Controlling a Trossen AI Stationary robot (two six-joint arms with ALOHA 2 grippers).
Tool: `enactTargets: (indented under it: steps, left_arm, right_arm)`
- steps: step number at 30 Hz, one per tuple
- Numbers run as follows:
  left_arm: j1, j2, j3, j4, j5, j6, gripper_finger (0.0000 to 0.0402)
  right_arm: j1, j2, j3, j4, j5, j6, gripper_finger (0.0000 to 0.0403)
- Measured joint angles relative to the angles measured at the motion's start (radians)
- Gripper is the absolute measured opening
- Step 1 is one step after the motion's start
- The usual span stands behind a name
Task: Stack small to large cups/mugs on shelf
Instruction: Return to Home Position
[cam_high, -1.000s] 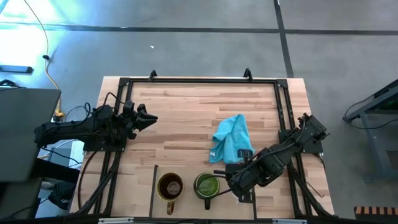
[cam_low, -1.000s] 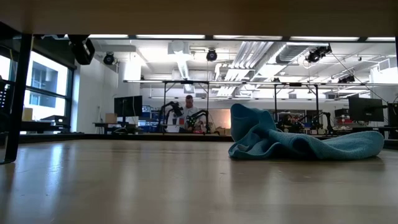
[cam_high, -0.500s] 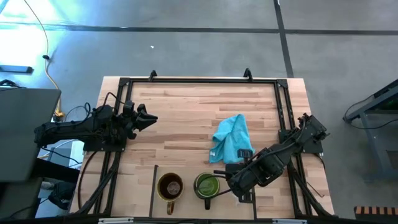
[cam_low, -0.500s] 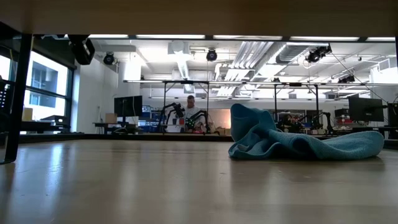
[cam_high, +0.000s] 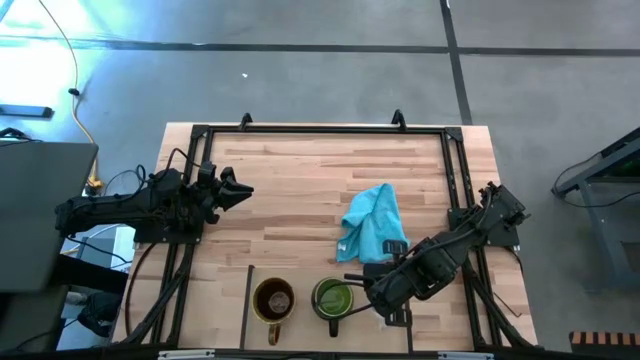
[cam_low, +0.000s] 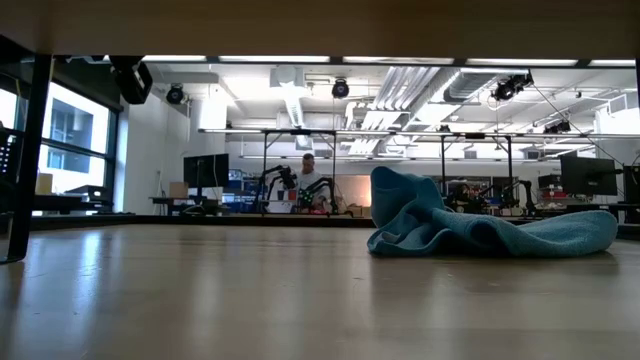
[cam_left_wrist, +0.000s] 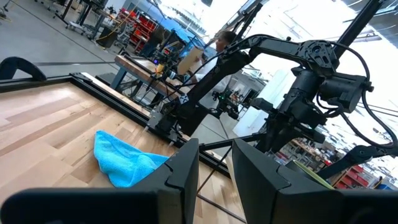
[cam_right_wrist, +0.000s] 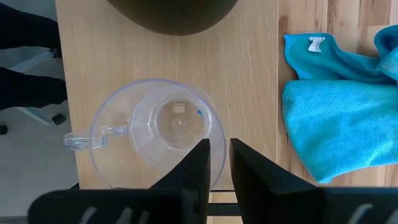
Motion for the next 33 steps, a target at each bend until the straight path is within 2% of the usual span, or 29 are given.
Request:
enactTargets:
  steps: [17,25,33]
  left_arm:
    - [0.000,0.000,0.000,0.001,0.000,0.000,0.0085]
    - [0.000,0.000,0.000,0.001,0.000,0.001,0.0085]
    - [0.000,0.000,0.000,0.001,-0.001,0.002,0.0085]
  right_arm:
    - [-0.016,-0.035,0.002,-0.016,-0.005,0.020,0.0053]
    - [-0.023,-0.045,0.002,-0.015,-0.062,0.013,0.0053]
    - [-0.027,-0.050,0.134,-0.027,-0.025,-0.060,0.0053]
